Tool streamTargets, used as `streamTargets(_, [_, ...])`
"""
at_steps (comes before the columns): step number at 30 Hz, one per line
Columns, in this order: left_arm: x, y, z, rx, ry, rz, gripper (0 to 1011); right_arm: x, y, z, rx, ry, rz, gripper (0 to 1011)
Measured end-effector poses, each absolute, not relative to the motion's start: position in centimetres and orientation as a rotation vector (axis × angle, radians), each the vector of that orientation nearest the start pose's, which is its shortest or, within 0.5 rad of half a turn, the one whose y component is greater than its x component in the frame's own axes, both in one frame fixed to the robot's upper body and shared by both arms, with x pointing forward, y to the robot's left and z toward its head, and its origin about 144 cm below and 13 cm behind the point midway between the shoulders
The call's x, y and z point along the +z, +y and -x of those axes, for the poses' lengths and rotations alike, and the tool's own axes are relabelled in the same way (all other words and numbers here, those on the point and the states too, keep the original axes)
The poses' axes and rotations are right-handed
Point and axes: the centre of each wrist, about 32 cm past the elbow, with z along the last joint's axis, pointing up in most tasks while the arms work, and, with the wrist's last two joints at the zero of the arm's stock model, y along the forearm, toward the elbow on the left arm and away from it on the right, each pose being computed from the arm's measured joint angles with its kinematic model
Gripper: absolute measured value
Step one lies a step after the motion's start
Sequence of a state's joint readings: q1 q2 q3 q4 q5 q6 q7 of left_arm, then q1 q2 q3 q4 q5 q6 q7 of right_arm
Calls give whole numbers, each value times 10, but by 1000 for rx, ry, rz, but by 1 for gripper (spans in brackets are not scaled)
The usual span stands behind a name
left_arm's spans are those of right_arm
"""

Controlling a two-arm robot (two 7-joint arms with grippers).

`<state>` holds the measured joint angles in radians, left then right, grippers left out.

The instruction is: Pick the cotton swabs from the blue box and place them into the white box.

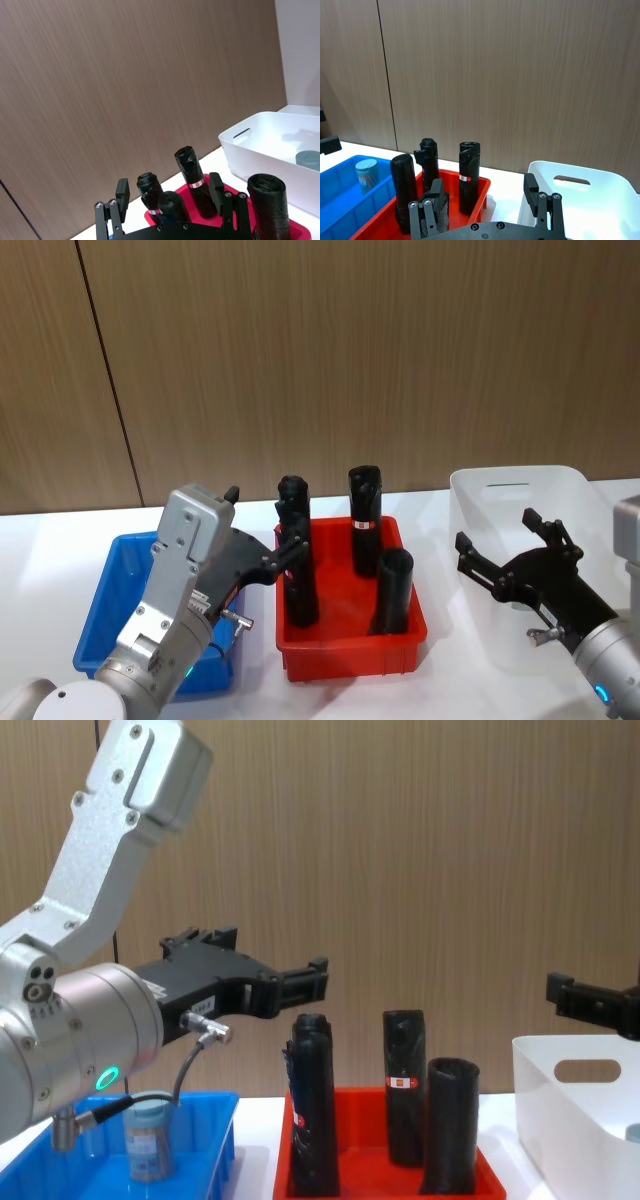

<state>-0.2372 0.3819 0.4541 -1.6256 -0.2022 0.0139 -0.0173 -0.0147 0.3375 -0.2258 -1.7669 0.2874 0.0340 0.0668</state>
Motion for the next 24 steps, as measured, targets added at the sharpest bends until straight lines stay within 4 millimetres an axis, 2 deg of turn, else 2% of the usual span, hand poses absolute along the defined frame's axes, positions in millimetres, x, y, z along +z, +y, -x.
streamTargets(24, [1205, 198, -492, 1124, -269, -60, 1004, 1189, -238, -445, -1198, -49, -16, 1001])
